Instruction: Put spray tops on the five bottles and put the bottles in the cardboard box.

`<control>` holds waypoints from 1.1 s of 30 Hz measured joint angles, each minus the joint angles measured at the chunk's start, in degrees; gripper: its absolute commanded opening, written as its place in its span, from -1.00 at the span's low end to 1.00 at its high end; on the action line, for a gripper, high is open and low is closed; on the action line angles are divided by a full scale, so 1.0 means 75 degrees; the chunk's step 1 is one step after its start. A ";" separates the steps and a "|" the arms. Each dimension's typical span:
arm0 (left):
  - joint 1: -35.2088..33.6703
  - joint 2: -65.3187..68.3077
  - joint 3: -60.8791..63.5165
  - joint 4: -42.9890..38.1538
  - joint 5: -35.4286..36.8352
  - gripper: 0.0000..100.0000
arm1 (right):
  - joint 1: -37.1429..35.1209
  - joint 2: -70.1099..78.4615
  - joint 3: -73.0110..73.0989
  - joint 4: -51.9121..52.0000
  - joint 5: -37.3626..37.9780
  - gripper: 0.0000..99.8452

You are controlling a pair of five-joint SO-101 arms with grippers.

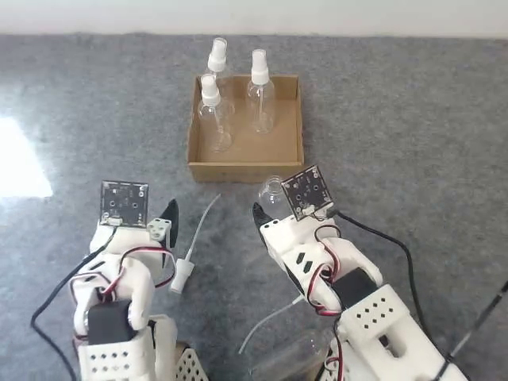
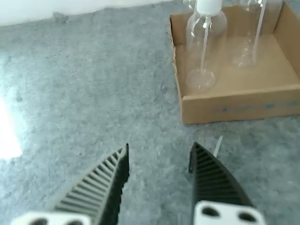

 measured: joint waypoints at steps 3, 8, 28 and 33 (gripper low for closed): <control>0.0211 -0.0047 -0.0199 0.0258 -0.0188 -0.60 | 0.0000 0.0000 0.0000 0.0000 0.0000 -0.71; 0.0692 0.0234 -0.0246 0.0434 -0.0340 -0.60 | 0.0000 0.0000 0.0000 0.0000 0.0000 -0.71; 0.1512 0.6177 -0.1524 -0.0832 -0.0563 -0.70 | 0.0000 0.0000 0.0000 0.0000 0.0000 -0.71; 0.1547 0.7103 -0.1887 -0.0844 -0.0586 -0.70 | 0.0000 0.0000 0.0000 0.0000 0.0000 -0.71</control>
